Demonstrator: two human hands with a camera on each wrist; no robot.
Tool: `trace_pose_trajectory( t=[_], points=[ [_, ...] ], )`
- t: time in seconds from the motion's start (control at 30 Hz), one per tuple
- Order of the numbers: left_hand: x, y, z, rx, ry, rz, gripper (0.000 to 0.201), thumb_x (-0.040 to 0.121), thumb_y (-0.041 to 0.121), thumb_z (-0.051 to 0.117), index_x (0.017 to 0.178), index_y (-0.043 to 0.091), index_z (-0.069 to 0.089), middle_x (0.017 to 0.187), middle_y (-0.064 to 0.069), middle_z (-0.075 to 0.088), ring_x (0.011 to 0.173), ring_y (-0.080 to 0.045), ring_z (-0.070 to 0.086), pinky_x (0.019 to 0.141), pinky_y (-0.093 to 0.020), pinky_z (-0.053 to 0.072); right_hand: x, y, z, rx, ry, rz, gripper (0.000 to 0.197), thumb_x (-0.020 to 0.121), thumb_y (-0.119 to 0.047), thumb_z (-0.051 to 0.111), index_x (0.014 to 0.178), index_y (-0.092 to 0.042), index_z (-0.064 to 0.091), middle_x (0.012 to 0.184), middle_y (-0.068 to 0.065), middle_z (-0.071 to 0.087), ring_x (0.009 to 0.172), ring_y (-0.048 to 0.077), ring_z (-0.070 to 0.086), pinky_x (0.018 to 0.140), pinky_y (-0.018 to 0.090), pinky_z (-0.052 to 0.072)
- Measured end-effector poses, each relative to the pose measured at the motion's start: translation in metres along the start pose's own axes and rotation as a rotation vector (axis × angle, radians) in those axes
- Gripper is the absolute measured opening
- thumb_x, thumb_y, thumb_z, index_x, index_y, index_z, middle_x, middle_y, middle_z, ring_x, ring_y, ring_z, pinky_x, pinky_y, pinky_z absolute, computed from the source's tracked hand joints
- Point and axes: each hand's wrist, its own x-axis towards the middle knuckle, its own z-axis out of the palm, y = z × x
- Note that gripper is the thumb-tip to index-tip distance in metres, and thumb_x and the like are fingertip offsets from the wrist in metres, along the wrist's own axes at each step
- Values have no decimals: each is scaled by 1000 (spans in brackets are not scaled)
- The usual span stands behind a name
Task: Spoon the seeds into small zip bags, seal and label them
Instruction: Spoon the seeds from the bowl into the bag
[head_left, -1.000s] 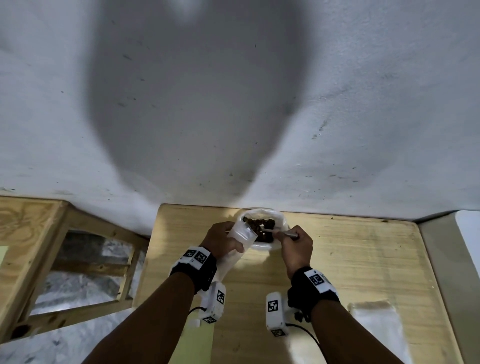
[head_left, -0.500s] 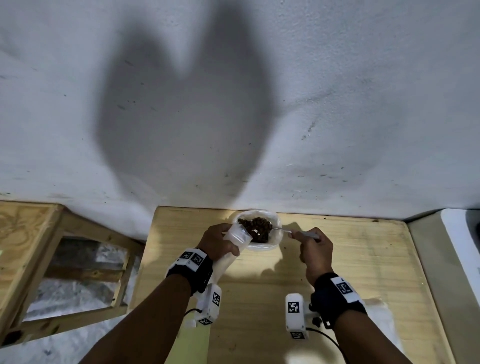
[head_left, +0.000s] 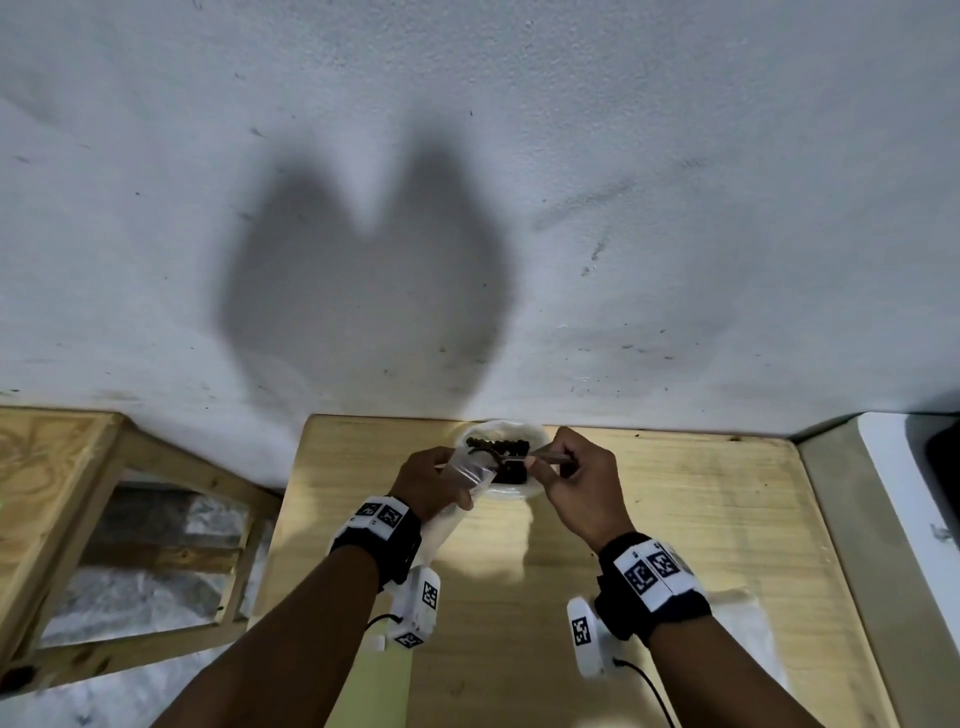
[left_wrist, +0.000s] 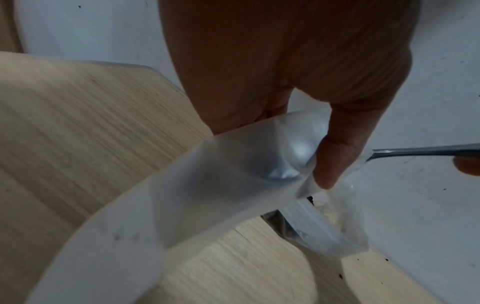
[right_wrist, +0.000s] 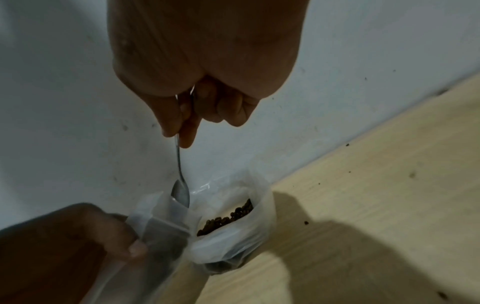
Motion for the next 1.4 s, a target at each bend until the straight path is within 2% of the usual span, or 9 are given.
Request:
trace_pose_trajectory(
  t=[0.2,0.33,0.4,0.5,0.7,0.9,1.03,1.2,1.4],
  points=[
    [1,0,0,-14,18,-13,50,34,21,77,82,28,67,77,8,67,75,-14,60,60,-21,43,-3,8,-22,27,238,106,31,82,-4,76,66,-9,50,58,-15,56,52,0,49,53,16,36],
    [2,-1,1,-15,17,-14,58,32,24,77,90,24,69,88,3,69,82,-16,61,63,-22,44,-2,23,-13,-125,211,155,37,82,-11,75,65,-22,45,69,-12,65,43,7,45,53,28,41],
    [2,-1,1,-10,13,-15,60,35,22,77,95,22,70,92,1,69,84,-16,61,62,-21,43,0,29,-7,-163,182,183,38,83,-16,74,65,-25,42,73,-11,68,47,17,56,57,34,47],
    [1,0,1,-21,12,-21,60,37,20,76,96,23,70,92,1,69,78,-12,61,55,-16,42,1,29,2,-189,178,224,38,82,-17,75,64,-25,42,71,-10,66,52,17,54,59,33,47],
    [2,-1,0,-33,9,-16,61,37,20,75,98,23,71,94,2,71,81,-14,63,59,-19,43,-1,32,16,-4,247,413,38,77,-6,75,59,-15,43,57,-3,47,56,17,43,55,29,35],
    [3,-4,7,-134,-35,-58,58,42,4,76,99,15,70,76,-1,67,48,-14,54,48,-25,41,-7,35,37,143,281,622,33,71,-7,79,58,-15,50,59,1,52,61,22,46,59,32,36],
    [3,-6,8,-128,-53,-68,52,57,-11,75,105,7,69,73,1,68,54,-20,55,44,-22,40,-7,35,55,226,349,716,28,68,-6,78,57,-14,53,60,3,55,62,25,46,62,33,39],
    [1,-2,7,-108,-47,-63,40,55,-6,76,88,17,70,78,3,70,60,-15,60,46,-22,43,-8,36,74,334,412,790,16,69,-10,76,69,-2,63,64,8,58,61,26,48,58,35,39],
    [-1,2,4,-83,-62,-65,41,54,1,78,91,18,69,82,2,70,66,-12,61,49,-19,45,0,39,85,430,445,822,22,68,-11,79,58,-15,59,58,4,52,60,22,42,57,34,35]
  ],
)
